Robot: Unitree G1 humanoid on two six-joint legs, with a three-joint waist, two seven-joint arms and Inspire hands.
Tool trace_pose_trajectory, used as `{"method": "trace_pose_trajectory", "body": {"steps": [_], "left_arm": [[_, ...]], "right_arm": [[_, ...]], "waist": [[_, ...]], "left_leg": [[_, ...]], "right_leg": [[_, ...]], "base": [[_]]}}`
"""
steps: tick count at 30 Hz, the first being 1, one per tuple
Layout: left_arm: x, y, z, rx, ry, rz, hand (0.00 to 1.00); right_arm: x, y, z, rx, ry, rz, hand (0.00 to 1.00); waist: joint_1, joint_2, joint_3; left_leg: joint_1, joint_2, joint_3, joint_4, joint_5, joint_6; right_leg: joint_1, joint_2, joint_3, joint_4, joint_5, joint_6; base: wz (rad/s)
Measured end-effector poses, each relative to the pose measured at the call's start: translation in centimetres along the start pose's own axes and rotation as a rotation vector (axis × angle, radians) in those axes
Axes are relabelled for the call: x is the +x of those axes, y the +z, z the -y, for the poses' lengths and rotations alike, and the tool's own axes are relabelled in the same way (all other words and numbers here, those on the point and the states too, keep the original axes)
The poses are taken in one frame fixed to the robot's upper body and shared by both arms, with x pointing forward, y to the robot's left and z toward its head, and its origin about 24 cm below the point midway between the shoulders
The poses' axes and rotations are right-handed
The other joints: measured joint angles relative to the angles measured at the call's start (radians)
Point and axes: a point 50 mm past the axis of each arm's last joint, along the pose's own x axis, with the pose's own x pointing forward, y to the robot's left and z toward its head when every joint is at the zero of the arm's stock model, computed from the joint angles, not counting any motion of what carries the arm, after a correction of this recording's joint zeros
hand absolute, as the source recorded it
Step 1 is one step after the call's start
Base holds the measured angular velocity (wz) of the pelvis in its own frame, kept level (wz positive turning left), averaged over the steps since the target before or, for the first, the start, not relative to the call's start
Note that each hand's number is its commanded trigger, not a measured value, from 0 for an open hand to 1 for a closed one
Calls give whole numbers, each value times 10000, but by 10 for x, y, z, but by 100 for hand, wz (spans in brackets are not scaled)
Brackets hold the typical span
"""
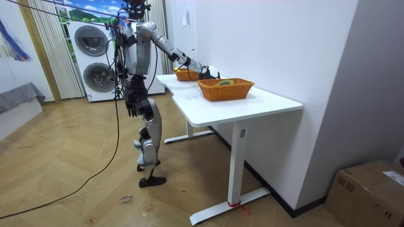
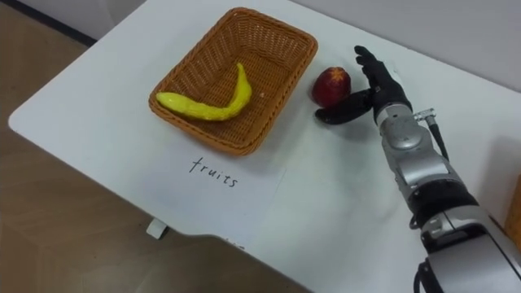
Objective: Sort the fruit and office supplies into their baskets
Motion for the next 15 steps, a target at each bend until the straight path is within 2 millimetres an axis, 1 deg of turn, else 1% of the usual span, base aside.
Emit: {"method": "trace_pose_trajectory", "body": {"steps": [10,11,12,13,14,15], "left_arm": [[0,0,2,157,-67,13,0],[0,0,2,158,-69,10,0],[0,0,2,161,-71,8,0],[0,0,2,163,-71,6,0],[0,0,2,164,-72,3,0],[0,0,2,165,-72,3,0]], "right_arm": [[0,1,0,6,-4,17,0],[0,1,0,8,-8,19,5],[0,1,0,7,-11,19,24],[0,1,0,6,-11,20,68],[0,1,0,9,-6,24,75],[0,1,0,9,3,31,96]], "waist": [[3,8,16],[3,9,16],[2,9,16],[2,8,16],[5,9,17],[11,28,30]], "left_leg": [[-2,-3,-7,-7,-1,-1],[-6,-4,-12,-6,-1,-1],[-8,-5,-17,-4,-1,-1],[-9,-6,-18,-2,-1,-1],[-10,-6,-21,0,-1,-1],[-9,-6,-22,1,-2,-2]], "right_leg": [[-3,2,-7,-17,0,0],[-2,2,-15,-20,0,0],[-2,1,-23,-22,0,0],[-2,1,-27,-23,0,1],[-1,1,-35,-24,0,0],[-4,1,-45,-24,0,1]], "base": [[0],[0],[0],[0],[0],[0]]}}
